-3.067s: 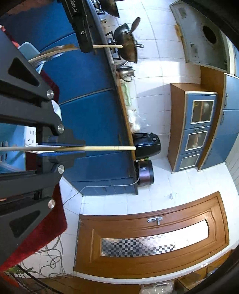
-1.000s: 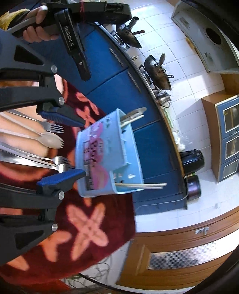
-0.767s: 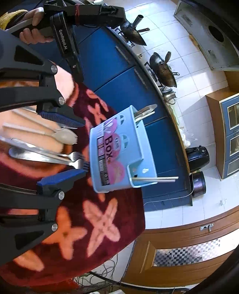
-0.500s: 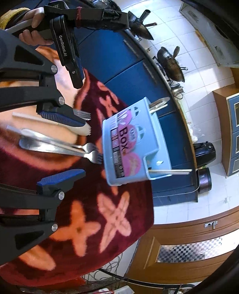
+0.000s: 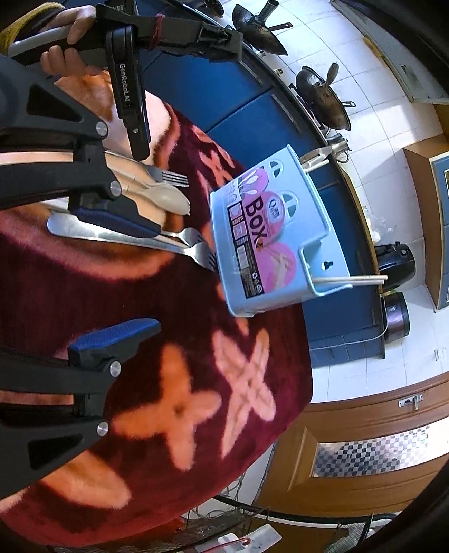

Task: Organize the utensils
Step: 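Move both tools back toward the remaining forks and spoons, then grasp a silver fork with the left tool while the right tool grasps a beige plastic spoon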

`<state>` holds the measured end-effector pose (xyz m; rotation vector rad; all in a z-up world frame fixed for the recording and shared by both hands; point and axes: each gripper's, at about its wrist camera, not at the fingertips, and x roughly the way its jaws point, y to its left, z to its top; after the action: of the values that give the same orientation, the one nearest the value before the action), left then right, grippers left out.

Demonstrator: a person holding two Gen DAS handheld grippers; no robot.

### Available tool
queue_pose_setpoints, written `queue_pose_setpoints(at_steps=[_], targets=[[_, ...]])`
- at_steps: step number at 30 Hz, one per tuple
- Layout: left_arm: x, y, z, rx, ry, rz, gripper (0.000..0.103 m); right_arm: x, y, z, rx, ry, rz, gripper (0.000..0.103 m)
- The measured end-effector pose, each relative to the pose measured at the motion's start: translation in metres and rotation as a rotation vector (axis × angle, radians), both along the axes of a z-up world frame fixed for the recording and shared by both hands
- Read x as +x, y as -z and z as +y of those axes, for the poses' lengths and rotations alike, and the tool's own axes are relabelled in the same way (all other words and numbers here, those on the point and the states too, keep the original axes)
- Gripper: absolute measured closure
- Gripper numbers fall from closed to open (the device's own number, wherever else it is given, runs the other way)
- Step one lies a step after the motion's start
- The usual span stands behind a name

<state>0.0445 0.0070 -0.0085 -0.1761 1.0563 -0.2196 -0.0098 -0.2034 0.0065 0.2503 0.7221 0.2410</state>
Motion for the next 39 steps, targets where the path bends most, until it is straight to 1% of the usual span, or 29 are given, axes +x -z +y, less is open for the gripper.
queue_pose_setpoints(at_steps=[4,6,9,12,15,20,23,25,26,29,33,34,36,37,39], targets=[[0.000,-0.001,-0.008,0.021,0.026,0.008,0.066,0.000,0.003,-0.004,0.012,-0.003,0.003,0.051],[0.001,0.001,-0.015,0.036,0.053,0.021,0.072,0.001,0.006,-0.005,0.019,-0.005,0.007,0.051],[0.002,0.002,-0.026,0.097,0.082,0.011,0.075,0.002,0.008,-0.008,0.032,-0.005,0.012,0.051],[0.005,0.003,-0.029,0.109,0.093,0.010,0.082,0.003,0.010,-0.010,0.042,-0.004,0.019,0.051],[0.008,0.003,-0.028,0.081,0.097,0.010,0.093,0.005,0.012,-0.010,0.047,-0.006,0.030,0.051],[0.009,0.002,-0.016,-0.018,0.059,0.002,0.096,0.007,0.011,-0.005,0.039,-0.019,0.044,0.051],[0.006,-0.002,-0.006,-0.067,0.036,-0.023,0.097,0.008,0.008,0.002,0.027,-0.036,0.044,0.051],[0.003,-0.008,-0.001,-0.074,0.027,-0.051,0.099,0.009,0.004,0.011,0.013,-0.057,0.041,0.051],[0.002,-0.010,0.001,-0.076,0.023,-0.062,0.101,0.009,0.003,0.014,0.009,-0.065,0.042,0.051],[-0.001,-0.017,0.008,-0.066,0.002,-0.103,0.101,0.012,0.001,0.028,0.001,-0.102,0.052,0.051],[-0.004,-0.019,0.018,-0.070,-0.009,-0.121,0.101,0.017,0.000,0.048,-0.005,-0.156,0.085,0.051],[-0.004,-0.018,0.022,-0.081,-0.016,-0.116,0.101,0.018,0.000,0.054,-0.009,-0.171,0.097,0.053],[-0.003,-0.016,0.028,-0.096,-0.025,-0.113,0.101,0.020,0.002,0.062,-0.020,-0.195,0.117,0.060],[-0.003,-0.015,0.031,-0.104,-0.031,-0.111,0.101,0.022,0.003,0.067,-0.033,-0.207,0.131,0.065],[-0.003,-0.013,0.037,-0.111,-0.037,-0.109,0.101,0.025,0.005,0.074,-0.054,-0.215,0.156,0.071]])
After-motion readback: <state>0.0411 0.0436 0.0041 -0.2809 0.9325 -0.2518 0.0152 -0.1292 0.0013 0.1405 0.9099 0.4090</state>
